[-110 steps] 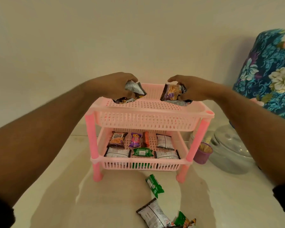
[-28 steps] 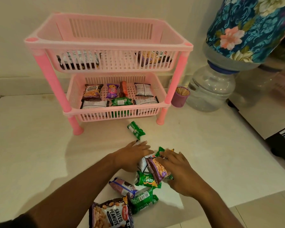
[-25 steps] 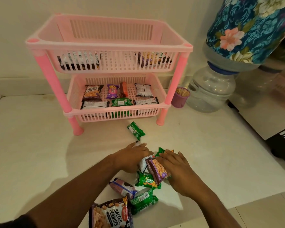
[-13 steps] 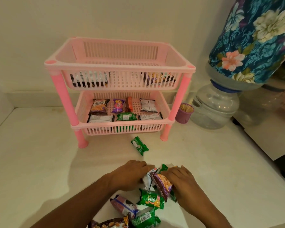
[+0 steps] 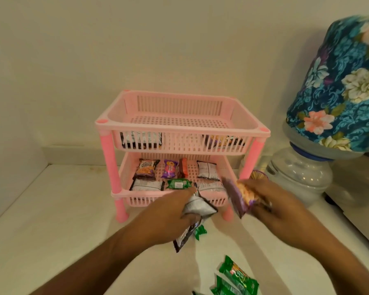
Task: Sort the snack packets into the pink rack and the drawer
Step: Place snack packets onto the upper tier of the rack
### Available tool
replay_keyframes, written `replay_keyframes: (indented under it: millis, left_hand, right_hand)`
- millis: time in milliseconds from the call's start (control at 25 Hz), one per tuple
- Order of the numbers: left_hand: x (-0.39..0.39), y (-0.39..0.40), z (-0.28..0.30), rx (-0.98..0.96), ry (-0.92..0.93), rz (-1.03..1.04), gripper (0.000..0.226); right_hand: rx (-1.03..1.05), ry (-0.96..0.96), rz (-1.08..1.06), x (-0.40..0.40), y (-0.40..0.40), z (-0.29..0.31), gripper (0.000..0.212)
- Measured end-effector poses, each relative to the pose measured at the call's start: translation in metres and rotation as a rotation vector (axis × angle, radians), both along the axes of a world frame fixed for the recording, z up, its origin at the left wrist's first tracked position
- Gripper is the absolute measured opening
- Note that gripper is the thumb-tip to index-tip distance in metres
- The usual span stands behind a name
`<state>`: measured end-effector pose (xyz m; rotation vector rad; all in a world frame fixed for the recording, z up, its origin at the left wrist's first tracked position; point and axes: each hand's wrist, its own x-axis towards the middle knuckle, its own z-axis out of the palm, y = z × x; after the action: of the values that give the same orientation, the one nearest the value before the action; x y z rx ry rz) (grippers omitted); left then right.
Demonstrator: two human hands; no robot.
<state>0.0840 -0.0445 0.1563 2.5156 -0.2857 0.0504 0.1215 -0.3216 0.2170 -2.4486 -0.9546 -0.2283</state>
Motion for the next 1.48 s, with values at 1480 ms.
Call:
replay_keyframes:
  millis: [1480]
  left_hand:
    - [0.24,0.15,0.138,0.298,0.116,0.598,0.039]
  right_hand:
    - [-0.349,-0.015,-0.56,0.316,0.146,0.072,0.017]
